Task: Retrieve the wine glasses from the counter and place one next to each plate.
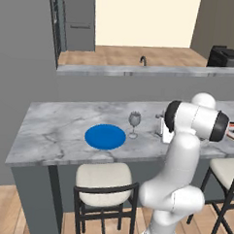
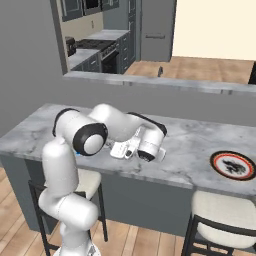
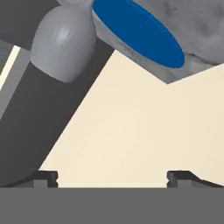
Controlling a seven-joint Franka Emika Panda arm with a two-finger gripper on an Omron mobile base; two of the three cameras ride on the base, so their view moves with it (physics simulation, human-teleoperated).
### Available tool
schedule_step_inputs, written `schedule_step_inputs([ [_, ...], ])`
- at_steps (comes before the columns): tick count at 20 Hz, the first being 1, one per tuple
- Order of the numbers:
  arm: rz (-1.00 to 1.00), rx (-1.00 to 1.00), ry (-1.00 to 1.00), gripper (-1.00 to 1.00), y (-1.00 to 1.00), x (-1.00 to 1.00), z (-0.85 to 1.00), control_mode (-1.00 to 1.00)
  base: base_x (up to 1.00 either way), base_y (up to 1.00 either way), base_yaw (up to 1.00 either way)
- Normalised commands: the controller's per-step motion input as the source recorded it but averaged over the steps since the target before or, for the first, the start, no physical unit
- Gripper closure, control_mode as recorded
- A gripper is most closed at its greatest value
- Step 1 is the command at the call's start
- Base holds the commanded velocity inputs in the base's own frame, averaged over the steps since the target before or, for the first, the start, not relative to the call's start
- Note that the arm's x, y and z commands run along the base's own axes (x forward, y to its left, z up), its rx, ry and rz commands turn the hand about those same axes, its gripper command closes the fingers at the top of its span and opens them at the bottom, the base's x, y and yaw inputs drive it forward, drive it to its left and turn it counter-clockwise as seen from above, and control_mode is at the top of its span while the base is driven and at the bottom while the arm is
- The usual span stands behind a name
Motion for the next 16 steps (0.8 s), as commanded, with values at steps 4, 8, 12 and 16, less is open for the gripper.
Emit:
schedule_step_inputs([
  [4, 0.0, 0.05, -0.2, -1.0, 0.04, -0.65, 1.0, -1.0, 0.0, 0.0, 0.0],
  [8, 0.0, 0.0, -0.26, -1.0, 0.17, -0.97, 1.0, -1.0, 0.0, 0.0, 0.0],
  [12, 0.0, 0.0, -0.27, -1.0, 0.16, -0.96, 1.0, -1.0, 0.0, 0.0, 0.0],
  [16, 0.0, 0.0, -0.22, -1.0, 0.16, -0.8, 1.0, -1.0, 0.0, 0.0, 0.0],
])
